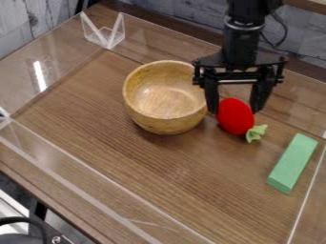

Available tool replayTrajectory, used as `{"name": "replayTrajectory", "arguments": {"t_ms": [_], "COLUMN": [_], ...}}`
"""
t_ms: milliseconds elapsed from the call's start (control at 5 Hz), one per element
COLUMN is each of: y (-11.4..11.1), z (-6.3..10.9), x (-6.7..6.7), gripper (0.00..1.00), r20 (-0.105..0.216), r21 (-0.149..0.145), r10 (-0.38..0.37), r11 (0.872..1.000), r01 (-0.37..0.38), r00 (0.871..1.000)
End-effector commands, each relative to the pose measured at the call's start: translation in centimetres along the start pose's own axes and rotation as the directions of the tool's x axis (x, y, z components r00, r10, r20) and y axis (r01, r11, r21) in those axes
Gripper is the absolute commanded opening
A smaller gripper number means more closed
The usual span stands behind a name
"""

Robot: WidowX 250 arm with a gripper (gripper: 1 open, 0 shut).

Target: Move the red fruit to the left side of the table

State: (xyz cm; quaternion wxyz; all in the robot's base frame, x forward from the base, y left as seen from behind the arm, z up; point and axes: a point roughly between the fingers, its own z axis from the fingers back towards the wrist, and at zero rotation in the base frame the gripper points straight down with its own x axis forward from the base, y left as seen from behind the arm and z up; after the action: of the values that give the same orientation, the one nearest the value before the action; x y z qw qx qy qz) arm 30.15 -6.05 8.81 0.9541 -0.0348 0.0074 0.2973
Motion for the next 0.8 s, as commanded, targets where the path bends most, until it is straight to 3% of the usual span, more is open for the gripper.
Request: {"name": "replayTrajectory", "arguments": {"t_ms": [0, 600], "y": [-0.65, -1.3], "z": [0.41, -0.47], "x": [0.31, 1.17], "gripper": [1.0, 1.0], "r20": [0.039, 0.08], "r21": [-0.034, -0.048], "r10": [0.08, 0.169], "r11": [0.996, 0.985], "r01": [-0.079, -0.166], "r00": [0.996, 0.982]}}
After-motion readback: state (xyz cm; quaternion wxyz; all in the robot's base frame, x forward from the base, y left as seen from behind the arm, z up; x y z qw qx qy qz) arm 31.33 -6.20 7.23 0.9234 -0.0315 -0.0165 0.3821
